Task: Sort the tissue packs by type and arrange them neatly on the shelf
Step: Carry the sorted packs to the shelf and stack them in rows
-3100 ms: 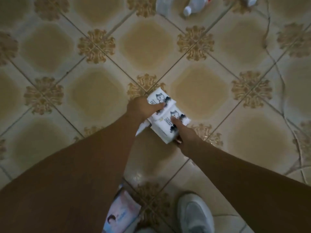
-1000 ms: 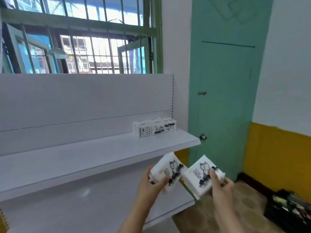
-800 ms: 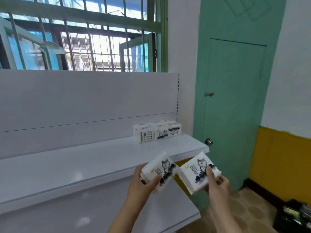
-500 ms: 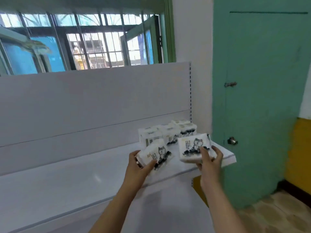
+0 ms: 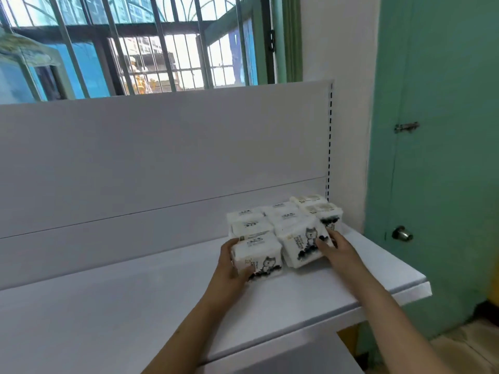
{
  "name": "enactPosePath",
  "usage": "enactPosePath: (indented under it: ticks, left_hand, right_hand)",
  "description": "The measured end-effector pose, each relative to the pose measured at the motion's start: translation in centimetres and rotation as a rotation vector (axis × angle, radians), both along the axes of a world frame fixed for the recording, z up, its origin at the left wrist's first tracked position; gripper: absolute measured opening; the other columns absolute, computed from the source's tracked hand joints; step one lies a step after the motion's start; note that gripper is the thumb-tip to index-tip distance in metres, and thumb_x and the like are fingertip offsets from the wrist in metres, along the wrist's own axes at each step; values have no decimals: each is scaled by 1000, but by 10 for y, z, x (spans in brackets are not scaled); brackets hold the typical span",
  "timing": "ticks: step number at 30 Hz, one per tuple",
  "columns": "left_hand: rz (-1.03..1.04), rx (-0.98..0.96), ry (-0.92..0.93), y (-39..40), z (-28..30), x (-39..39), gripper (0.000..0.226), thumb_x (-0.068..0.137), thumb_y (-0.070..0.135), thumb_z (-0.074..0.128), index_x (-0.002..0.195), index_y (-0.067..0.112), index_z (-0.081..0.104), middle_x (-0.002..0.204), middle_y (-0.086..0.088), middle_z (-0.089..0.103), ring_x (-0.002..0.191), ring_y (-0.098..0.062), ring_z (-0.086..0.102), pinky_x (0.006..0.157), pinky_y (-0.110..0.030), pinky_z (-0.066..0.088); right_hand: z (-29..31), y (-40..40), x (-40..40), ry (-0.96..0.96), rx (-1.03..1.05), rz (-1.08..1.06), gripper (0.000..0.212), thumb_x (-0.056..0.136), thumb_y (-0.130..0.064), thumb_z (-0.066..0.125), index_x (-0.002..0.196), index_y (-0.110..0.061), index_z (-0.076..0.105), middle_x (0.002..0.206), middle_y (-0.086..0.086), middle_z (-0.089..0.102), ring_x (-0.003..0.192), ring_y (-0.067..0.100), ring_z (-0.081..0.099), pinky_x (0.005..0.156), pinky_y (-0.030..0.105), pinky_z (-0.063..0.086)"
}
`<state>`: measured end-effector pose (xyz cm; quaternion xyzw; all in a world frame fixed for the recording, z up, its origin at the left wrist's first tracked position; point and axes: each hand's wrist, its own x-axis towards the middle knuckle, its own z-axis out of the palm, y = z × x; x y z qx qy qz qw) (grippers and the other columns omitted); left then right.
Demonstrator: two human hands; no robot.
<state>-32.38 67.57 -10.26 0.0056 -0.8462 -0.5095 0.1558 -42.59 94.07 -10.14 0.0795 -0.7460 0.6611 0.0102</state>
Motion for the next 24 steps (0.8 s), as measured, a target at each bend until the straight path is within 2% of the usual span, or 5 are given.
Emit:
enactPosePath:
  ticks: [5,9,13,17,24]
  left_hand:
    - [52,3,26,2,-10,-13,83,82,46,66,148,41,16,145,10,37,133,-11,46,111,-42,42]
    - [53,129,-24,4,-14,-18,75,89,22,72,144,28,21,132,9,54,109,-3,63,91,-36,58]
    - [101,44,-32,0,-18,-25,45,88,28,73,121,26,43,122,4,63,101,-4,66,87,-32,58]
    - [162,-99,0,-1,-20,-25,53,80,56,71,123,37,47,118,8,54,111,-17,56,92,-41,53]
    - [156,-162,7,3,-17,-19,54,89,34,70,137,28,46,110,2,47,91,-5,55,82,-21,47]
  right_hand:
    - [-10,4,-5,150,227,14,65,86,-22,71,141,-38,41,139,-9,50,117,9,55,93,26,45]
    - [-14,-9,1,243,340,52,85,74,-37,83,142,-42,32,130,-27,47,114,-5,51,91,16,41]
    - [-21,-8,-3,295,507,-75,82,67,-61,78,134,-35,38,133,-13,53,116,8,54,94,32,51]
    - [-19,-7,-2,335,583,-158,75,63,-65,77,122,-31,45,118,-10,58,102,11,57,81,35,53]
    - [-18,-9,0,339,616,-191,76,63,-69,74,121,-30,44,117,-11,58,102,12,57,81,35,54]
